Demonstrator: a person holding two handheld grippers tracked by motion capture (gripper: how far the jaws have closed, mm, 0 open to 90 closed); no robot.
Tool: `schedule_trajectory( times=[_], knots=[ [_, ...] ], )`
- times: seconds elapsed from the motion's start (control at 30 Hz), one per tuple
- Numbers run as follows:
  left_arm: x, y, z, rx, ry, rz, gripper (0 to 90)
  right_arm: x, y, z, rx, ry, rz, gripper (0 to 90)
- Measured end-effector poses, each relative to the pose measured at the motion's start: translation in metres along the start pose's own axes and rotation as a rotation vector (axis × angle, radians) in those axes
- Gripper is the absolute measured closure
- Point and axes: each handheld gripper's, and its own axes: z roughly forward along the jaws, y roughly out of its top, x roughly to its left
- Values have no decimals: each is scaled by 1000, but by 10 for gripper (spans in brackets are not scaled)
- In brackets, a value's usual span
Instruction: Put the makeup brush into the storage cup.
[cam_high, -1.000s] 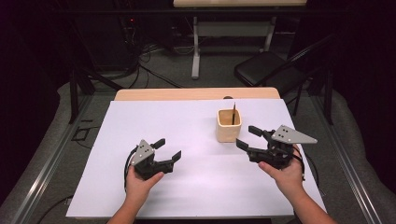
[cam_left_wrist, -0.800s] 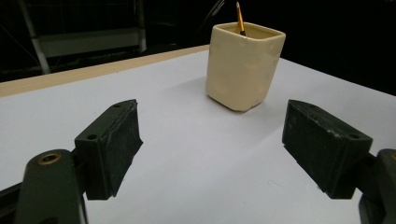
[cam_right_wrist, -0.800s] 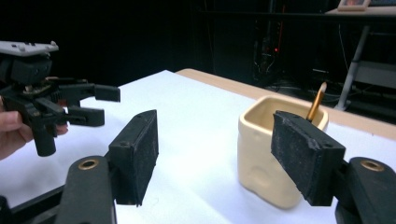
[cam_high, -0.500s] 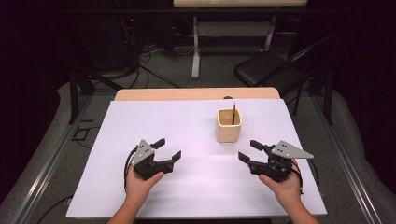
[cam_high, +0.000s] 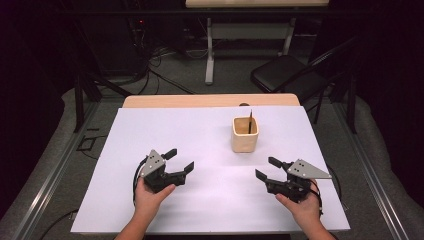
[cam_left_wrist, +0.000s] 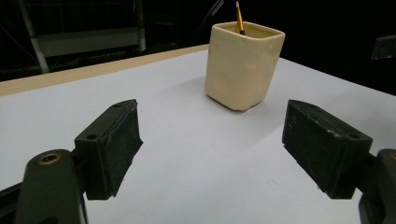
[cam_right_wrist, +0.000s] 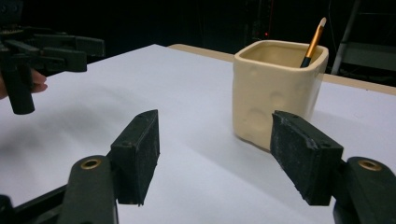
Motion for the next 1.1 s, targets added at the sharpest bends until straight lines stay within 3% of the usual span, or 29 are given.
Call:
schedule_trajectory(
  times=[0.5, 0.77, 1.1],
  knots=[
    [0, -2, 2, 11, -10, 4, 194, -2, -13, 6, 49, 16, 34, 342],
    [-2, -3, 4, 18, -15, 3, 194, -12, -16, 6, 57, 9, 104, 343],
    [-2, -3, 4, 17, -14, 6, 194, -20, -19, 6, 59, -6, 141, 344]
  ],
)
